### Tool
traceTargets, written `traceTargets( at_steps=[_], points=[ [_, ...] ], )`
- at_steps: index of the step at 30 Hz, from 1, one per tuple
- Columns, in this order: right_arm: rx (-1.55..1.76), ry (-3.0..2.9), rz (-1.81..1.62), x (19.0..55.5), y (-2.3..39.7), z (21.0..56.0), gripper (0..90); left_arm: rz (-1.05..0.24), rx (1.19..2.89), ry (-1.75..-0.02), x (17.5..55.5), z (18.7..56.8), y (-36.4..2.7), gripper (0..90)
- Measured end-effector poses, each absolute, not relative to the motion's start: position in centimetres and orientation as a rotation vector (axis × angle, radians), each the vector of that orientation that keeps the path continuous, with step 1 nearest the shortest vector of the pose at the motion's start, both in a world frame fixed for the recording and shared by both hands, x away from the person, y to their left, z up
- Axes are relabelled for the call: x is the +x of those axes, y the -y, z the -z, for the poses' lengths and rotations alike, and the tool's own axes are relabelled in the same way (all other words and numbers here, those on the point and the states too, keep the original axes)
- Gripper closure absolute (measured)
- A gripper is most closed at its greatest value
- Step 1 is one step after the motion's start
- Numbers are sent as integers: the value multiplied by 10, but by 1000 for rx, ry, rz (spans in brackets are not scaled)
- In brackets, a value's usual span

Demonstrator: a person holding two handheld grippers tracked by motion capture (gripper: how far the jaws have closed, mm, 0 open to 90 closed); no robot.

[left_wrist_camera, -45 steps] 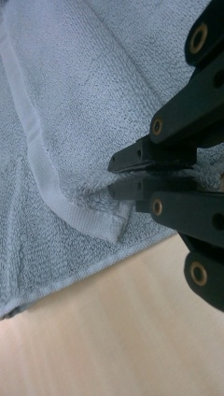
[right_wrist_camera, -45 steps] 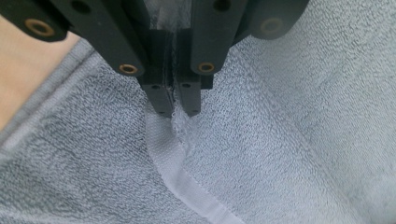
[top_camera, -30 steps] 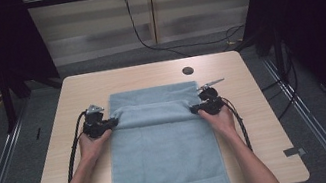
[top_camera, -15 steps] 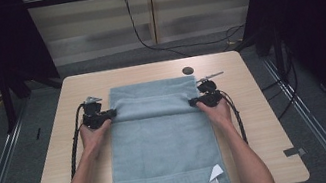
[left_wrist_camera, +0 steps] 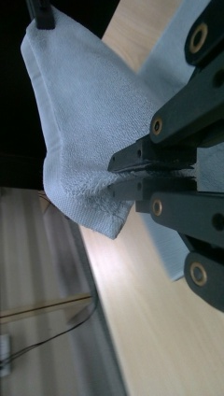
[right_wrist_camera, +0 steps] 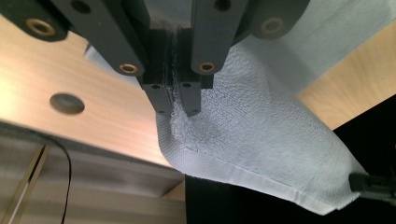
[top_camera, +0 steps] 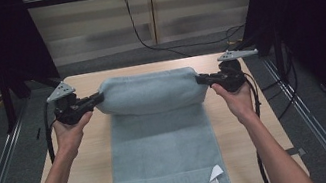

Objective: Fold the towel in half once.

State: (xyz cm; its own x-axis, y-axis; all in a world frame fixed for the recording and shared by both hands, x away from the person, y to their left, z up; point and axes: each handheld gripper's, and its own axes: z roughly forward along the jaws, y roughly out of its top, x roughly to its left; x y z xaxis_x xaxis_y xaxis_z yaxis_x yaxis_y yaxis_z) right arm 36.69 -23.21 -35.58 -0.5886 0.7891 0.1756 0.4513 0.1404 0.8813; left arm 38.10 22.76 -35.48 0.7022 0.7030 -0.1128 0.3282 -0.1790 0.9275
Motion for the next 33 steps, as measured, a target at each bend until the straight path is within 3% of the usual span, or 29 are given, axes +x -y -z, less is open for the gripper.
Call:
traceTargets(
  at_steps=[5, 11, 15, 23, 33],
  points=[
    [1109, -2096, -1482, 337, 232, 328, 871, -415, 1755, -730, 350, 330, -227, 860],
    [1038, -2091, -1523, 292, 237, 326, 871, -367, 1770, -678, 310, 341, -227, 859],
    [1056, -2120, -1518, 269, 239, 353, 870, -330, 1812, -687, 292, 375, -228, 857],
    [1225, -2254, -1447, 243, 242, 441, 863, -193, 1913, -758, 277, 453, -232, 854],
    [1222, -2385, -1389, 194, 244, 467, 795, -85, 1988, -724, 235, 478, -238, 799]
  ],
)
